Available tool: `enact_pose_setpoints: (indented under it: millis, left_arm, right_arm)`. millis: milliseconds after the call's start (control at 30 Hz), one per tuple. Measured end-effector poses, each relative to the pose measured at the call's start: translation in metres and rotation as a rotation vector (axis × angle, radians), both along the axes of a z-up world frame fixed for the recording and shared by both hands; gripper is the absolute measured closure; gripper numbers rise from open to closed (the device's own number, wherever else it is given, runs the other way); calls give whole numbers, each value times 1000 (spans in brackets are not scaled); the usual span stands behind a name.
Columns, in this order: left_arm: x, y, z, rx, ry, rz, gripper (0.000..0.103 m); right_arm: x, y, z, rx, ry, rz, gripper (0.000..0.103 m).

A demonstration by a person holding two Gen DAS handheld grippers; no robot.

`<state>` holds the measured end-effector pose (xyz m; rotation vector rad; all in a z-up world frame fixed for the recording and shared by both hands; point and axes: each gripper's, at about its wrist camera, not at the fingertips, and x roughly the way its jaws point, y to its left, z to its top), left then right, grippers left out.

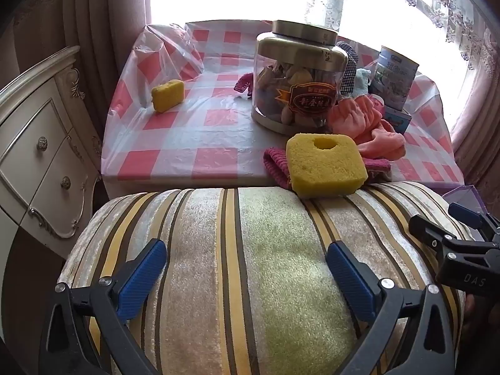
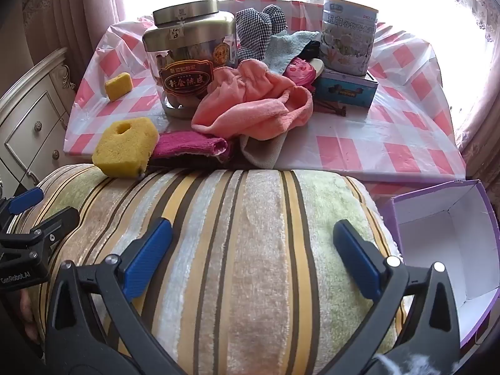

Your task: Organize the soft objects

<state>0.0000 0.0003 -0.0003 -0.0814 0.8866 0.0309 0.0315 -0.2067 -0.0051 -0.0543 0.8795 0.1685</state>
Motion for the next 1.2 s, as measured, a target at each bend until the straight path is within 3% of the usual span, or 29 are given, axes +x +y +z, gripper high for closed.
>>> enact_pose_setpoints:
  millis: [467,1200]
  left_arm:
    - [0,0,0,51,-13,8,0]
    - [2,1,-1,23,-7,14,0]
  right_arm:
    - [0,-1,0,0,-3,0,0]
    - [1,-1,-1,7,-1,0,0]
